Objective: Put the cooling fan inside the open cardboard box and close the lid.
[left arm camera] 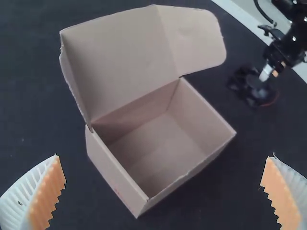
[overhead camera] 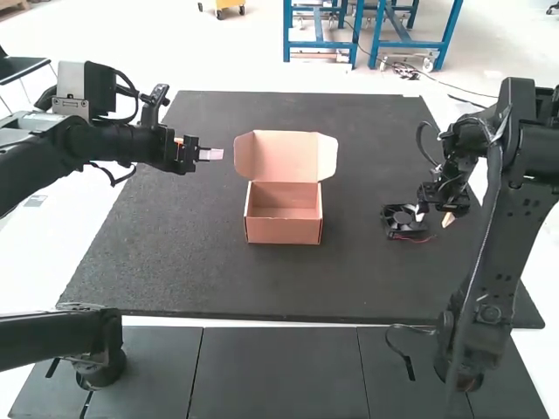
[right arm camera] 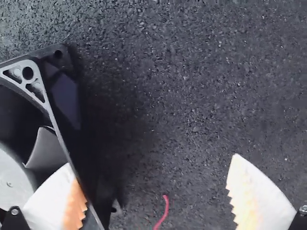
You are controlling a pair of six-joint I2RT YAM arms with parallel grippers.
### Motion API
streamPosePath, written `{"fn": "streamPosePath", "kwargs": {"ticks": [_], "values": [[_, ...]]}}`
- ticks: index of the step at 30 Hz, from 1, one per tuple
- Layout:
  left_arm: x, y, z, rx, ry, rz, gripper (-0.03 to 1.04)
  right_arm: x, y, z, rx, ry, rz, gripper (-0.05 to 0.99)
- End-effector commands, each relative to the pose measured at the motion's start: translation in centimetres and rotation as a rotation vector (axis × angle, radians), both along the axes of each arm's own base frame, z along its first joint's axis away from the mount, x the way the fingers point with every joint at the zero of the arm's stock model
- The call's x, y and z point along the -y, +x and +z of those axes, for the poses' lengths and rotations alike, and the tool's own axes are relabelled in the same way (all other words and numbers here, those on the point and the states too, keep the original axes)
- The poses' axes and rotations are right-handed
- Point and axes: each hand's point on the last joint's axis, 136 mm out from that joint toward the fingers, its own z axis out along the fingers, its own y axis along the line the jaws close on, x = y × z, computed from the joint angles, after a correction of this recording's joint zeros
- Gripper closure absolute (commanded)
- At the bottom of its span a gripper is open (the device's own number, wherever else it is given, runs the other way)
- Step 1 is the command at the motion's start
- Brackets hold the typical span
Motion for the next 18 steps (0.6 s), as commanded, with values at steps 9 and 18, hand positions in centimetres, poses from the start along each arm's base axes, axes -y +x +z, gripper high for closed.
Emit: {"fn": "streamPosePath", "kwargs": {"ticks": [9, 18], "values": [[0.4, -0.2, 1.9, 0.051, -0.019, -0.019, 0.04, -1.4, 1.0, -0.1, 0.003, 0.029, 0.021, 0.57], [0.4, -0.2, 1.7, 0.045, -0.021, -0.017, 0.04, -3.9, 0.4, -0.4, -0.027, 0.094, 0.062, 0.95]]}}
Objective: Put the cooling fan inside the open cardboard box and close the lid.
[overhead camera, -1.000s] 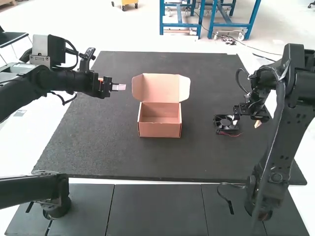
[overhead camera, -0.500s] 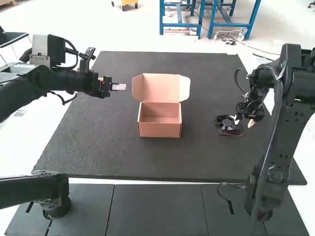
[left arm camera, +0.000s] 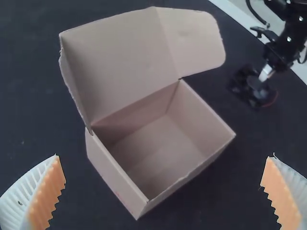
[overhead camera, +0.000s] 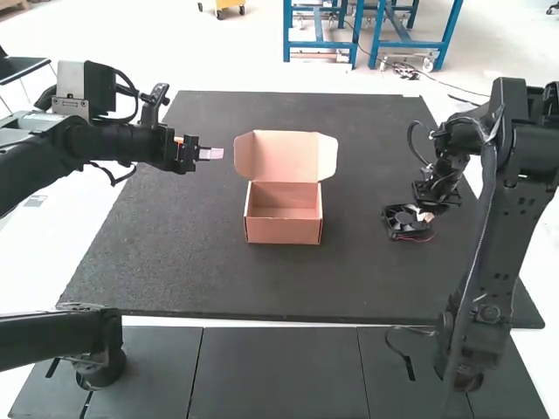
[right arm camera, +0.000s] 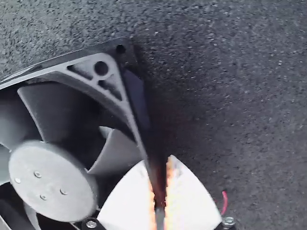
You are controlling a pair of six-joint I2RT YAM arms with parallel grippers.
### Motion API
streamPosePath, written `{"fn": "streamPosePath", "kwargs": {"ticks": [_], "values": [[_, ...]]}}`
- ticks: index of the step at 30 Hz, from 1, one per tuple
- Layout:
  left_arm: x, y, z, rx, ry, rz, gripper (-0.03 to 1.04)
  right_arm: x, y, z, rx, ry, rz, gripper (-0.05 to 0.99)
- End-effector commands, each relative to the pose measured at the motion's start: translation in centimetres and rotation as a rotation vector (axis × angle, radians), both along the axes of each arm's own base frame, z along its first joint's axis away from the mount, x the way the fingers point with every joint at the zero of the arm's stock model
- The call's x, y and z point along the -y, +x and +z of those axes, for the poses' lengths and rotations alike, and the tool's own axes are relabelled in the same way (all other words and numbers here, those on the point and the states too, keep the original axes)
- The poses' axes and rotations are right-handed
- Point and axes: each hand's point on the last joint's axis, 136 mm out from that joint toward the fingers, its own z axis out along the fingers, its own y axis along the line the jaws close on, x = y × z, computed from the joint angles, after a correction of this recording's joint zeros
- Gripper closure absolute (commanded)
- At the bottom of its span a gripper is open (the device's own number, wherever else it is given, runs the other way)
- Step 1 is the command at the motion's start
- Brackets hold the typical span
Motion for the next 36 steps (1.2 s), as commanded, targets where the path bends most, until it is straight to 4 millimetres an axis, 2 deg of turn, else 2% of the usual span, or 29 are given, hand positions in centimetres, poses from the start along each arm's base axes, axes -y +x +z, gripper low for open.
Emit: {"fn": "streamPosePath", "kwargs": {"ticks": [1, 5, 10, 14, 18, 21, 29, 36], "values": [[0.3, -0.3, 1.6, 0.038, -0.018, -0.016, 0.05, -1.5, 0.2, -0.3, -0.013, 0.051, 0.015, 0.95], [0.3, -0.3, 1.4, 0.034, -0.019, -0.015, 0.04, -1.6, -0.1, -0.3, -0.026, 0.057, 0.016, 0.95], [0.1, -0.2, 0.7, 0.021, -0.013, 0.002, 0.05, -1.8, 0.9, 0.9, 0.021, 0.081, 0.009, 0.96], [-0.6, 0.3, -0.5, 0.014, 0.018, 0.045, 0.04, -2.2, 3.2, 4.9, 0.153, 0.124, 0.006, 0.96], [-1.3, 0.9, -1.4, 0.015, 0.047, 0.09, 0.04, -2.5, 3.9, 8.7, 0.25, 0.15, 0.01, 0.96], [-2.1, 1.3, -2.4, 0.012, 0.076, 0.134, 0.04, -3.2, 3.7, 11.5, 0.317, 0.182, 0.02, 0.96], [-3.6, 1.3, -4.3, 0.008, 0.195, 0.169, 0.05, -4.9, 1.6, 16.6, 0.408, 0.253, 0.008, 0.96], [-3.8, -0.8, -5.0, 0.004, 0.261, 0.12, 0.04, -8.1, -0.7, 20.1, 0.436, 0.343, 0.019, 0.96]]}}
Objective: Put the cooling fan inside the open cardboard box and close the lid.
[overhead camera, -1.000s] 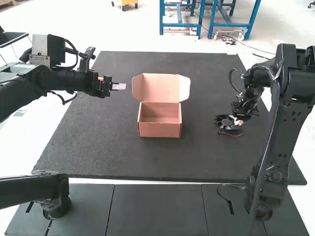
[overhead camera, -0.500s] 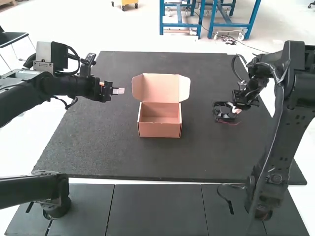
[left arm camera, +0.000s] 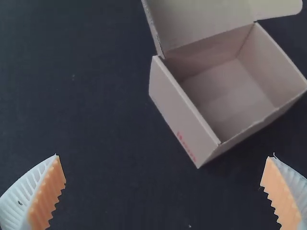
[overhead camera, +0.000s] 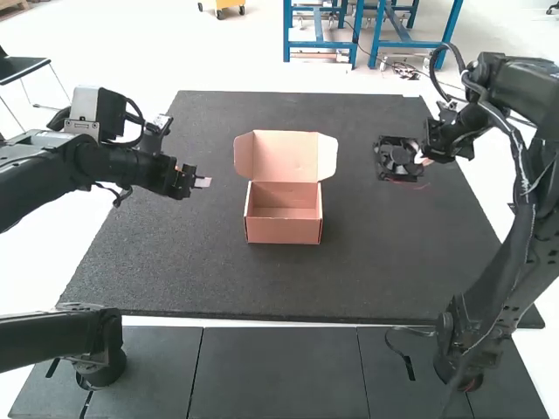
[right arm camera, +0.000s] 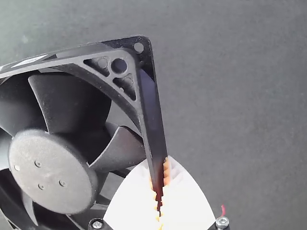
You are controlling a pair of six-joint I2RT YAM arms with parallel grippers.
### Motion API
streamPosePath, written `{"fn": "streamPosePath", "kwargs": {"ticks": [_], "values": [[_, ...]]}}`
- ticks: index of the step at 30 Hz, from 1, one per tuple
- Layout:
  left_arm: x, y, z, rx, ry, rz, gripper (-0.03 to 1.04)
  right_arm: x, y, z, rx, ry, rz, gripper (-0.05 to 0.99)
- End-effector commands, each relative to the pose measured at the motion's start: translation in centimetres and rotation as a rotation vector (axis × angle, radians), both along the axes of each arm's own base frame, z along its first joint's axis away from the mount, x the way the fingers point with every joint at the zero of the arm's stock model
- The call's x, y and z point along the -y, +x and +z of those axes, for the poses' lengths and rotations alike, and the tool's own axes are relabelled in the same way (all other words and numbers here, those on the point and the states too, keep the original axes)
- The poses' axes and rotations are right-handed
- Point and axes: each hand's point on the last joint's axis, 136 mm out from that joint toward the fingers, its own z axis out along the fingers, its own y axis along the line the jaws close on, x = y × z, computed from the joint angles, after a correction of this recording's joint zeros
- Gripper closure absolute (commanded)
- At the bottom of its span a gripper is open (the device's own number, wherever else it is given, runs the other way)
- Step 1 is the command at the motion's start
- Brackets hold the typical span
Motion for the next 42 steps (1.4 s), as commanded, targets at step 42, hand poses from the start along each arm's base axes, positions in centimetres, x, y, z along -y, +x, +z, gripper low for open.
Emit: {"fn": "streamPosePath", "kwargs": {"ticks": [42], "values": [[0.1, -3.7, 3.8, 0.183, -0.058, -0.014, 0.04, -20.5, -6.2, 4.4, 0.099, 0.145, 0.298, 0.96]]}}
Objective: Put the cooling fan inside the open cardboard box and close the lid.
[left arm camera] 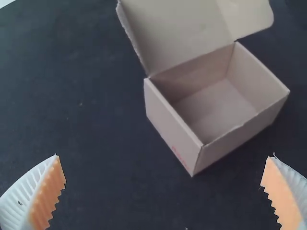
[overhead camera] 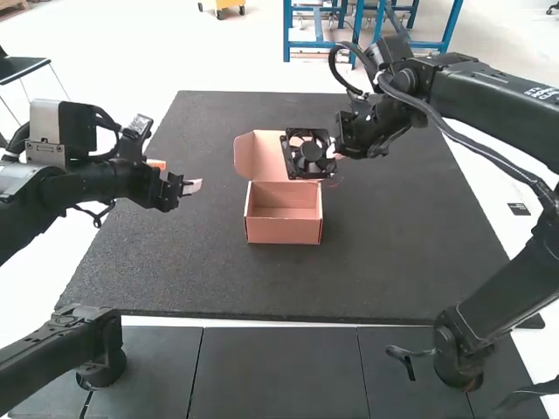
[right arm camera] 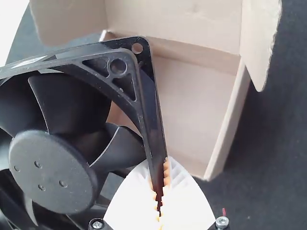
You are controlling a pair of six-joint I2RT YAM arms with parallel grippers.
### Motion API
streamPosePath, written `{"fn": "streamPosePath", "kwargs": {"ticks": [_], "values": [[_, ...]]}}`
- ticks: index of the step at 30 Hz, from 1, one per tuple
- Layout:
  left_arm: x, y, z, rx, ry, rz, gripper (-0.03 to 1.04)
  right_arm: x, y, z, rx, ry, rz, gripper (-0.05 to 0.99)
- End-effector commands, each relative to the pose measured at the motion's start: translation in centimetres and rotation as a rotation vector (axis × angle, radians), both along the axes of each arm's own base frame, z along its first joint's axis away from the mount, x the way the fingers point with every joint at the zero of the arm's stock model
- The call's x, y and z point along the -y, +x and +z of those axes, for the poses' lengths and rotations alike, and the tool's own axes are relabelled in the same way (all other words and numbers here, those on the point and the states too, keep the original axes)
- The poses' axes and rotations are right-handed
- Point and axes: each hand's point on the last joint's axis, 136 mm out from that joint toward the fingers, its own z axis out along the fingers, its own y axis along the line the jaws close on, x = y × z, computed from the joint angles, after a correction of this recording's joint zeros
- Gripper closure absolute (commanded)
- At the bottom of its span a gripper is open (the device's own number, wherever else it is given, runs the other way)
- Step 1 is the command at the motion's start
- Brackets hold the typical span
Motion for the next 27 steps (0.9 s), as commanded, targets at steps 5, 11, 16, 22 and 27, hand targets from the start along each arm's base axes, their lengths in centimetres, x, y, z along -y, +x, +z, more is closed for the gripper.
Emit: {"fn": "streamPosePath", "kwargs": {"ticks": [5, 11, 16, 22, 27], "values": [[0.5, 0.0, 1.2, 0.036, -0.047, -0.008, 0.04, -3.6, -1.0, -0.1, -0.011, 0.015, 0.087, 0.96], [0.5, 0.2, 1.6, 0.043, -0.065, 0.002, 0.04, -4.6, -0.6, -1.3, -0.04, 0.0, 0.099, 0.96], [0.6, 0.1, 1.7, 0.045, -0.069, -0.001, 0.04, -5.1, 0.2, -2.6, -0.074, -0.012, 0.101, 0.96], [1.3, 0.0, 1.9, 0.048, -0.087, -0.028, 0.04, -5.7, 1.5, -3.9, -0.1, -0.027, 0.096, 0.96], [2.0, -0.2, 2.0, 0.048, -0.104, -0.049, 0.04, -5.9, 2.7, -4.6, -0.114, -0.034, 0.083, 0.96]]}}
